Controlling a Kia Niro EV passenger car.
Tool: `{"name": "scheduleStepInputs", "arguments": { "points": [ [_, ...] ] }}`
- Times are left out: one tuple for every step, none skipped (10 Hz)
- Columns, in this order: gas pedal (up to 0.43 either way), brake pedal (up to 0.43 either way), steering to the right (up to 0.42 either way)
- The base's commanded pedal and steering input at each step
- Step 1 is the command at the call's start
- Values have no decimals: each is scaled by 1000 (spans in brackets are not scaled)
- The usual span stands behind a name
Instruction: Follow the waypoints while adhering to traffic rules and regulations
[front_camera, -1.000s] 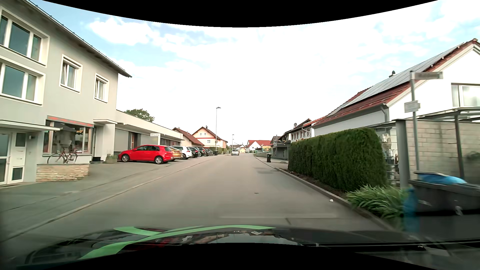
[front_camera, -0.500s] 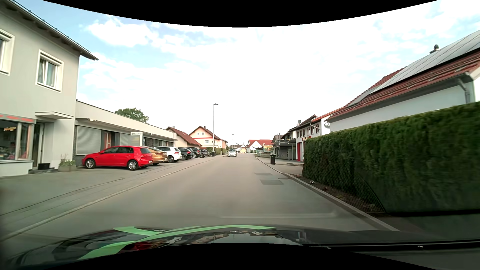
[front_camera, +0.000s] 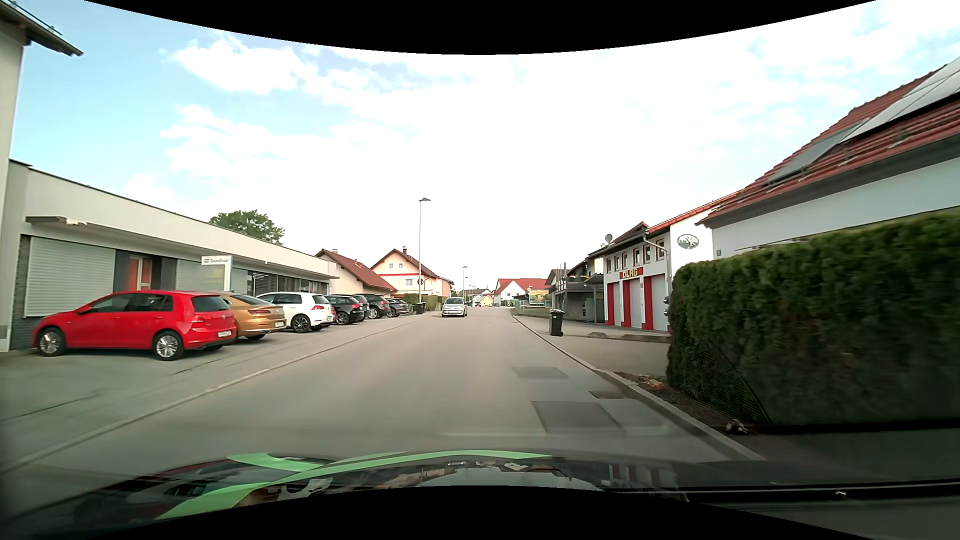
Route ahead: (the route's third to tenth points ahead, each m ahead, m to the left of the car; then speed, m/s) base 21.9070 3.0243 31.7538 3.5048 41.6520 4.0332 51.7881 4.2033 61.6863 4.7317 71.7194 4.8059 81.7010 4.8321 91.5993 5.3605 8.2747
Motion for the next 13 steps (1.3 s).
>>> {"name": "scheduleStepInputs", "arguments": {
  "points": [
    [118,0,-11],
    [118,0,-14],
    [118,0,-16],
    [130,0,-16],
    [130,0,-16],
    [138,0,-15],
    [150,0,-15],
    [150,0,-15],
    [150,0,-14],
    [150,0,-13],
    [150,0,-13],
    [150,0,-11],
    [150,0,-11]
  ]
}}
